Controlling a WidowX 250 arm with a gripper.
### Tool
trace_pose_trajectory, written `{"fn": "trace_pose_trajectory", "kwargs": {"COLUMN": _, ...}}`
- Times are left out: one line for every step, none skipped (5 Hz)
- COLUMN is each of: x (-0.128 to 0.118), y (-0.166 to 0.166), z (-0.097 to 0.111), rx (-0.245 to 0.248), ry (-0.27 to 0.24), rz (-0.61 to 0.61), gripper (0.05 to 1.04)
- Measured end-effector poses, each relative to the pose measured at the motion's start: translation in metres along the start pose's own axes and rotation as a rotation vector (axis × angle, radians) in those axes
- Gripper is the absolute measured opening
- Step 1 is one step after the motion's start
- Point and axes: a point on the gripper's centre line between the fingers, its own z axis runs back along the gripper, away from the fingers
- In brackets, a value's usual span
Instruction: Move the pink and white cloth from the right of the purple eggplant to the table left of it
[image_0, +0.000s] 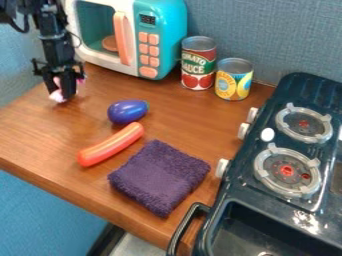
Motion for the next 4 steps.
{"fn": "trace_pose_trajectory", "kwargs": {"x": 0.004, "y": -0.003, "z": -0.004, "rx": 0.007, "ry": 0.025, "rz": -0.001, "gripper": 0.43}}
{"fn": "trace_pose_trajectory", "kwargs": {"x": 0.005, "y": -0.012, "z": -0.002, "rx": -0.002, "ry": 0.055, "rz": -0.027, "gripper": 0.742}}
{"fn": "trace_pose_trajectory", "kwargs": {"x": 0.004, "y": -0.018, "z": -0.005, "rx": -0.019, "ry": 0.019, "rz": -0.033, "gripper": 0.982}}
{"fn": "trace_pose_trajectory", "kwargs": {"x": -0.006, "y": -0.021, "z": -0.004, "rx": -0.017, "ry": 0.007, "rz": -0.037, "gripper": 0.999}}
